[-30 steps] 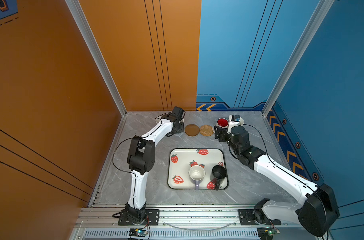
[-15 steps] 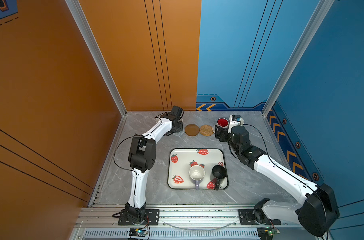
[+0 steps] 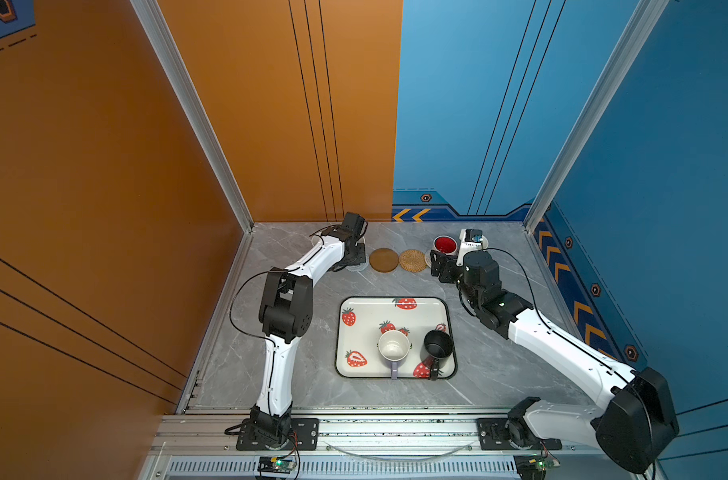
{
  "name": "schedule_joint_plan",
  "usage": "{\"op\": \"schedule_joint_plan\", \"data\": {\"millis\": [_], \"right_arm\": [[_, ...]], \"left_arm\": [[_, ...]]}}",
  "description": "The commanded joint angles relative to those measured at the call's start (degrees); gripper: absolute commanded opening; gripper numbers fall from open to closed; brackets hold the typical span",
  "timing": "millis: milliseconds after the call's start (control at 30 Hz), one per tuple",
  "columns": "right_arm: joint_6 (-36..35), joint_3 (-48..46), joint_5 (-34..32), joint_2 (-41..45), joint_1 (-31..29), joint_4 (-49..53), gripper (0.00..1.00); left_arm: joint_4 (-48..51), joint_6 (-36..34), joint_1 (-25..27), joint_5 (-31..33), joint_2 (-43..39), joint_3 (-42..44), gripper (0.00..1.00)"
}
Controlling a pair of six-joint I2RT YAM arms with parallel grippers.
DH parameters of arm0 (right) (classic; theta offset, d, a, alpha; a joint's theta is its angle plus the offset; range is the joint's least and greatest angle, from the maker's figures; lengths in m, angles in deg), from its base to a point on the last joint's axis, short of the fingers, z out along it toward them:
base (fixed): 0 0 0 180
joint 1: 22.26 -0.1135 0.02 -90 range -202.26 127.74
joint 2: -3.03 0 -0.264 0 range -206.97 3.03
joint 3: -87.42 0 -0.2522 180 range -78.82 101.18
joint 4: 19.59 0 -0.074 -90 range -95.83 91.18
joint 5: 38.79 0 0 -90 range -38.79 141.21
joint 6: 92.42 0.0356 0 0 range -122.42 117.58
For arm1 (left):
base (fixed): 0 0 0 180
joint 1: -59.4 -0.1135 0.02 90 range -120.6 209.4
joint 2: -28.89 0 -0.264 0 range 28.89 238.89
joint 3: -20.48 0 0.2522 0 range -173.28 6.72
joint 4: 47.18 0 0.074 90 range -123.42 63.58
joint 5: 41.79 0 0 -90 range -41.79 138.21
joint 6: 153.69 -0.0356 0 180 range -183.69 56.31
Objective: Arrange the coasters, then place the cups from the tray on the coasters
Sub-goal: 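Lower the speckled white mug onto the grey knit coaster beside the light-blue mug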
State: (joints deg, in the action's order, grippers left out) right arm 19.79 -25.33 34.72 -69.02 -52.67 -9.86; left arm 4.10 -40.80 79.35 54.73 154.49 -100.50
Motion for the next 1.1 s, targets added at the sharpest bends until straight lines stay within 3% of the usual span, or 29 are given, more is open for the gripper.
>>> {"op": "schedule_joint_plan", "data": {"millis": [0, 1067], "right_arm": [[0.9, -0.3, 0.6, 0.3, 0.3, 0.5, 0.85], [1.2, -0.7, 0.6, 0.8, 0.5, 0.7, 0.85]], "left_arm": [[-2.2, -0.5, -0.2, 0.0, -0.5, -2.6, 0.00], [-0.3, -1.0, 0.3, -0.4, 0.7, -1.6, 0.02]]}}
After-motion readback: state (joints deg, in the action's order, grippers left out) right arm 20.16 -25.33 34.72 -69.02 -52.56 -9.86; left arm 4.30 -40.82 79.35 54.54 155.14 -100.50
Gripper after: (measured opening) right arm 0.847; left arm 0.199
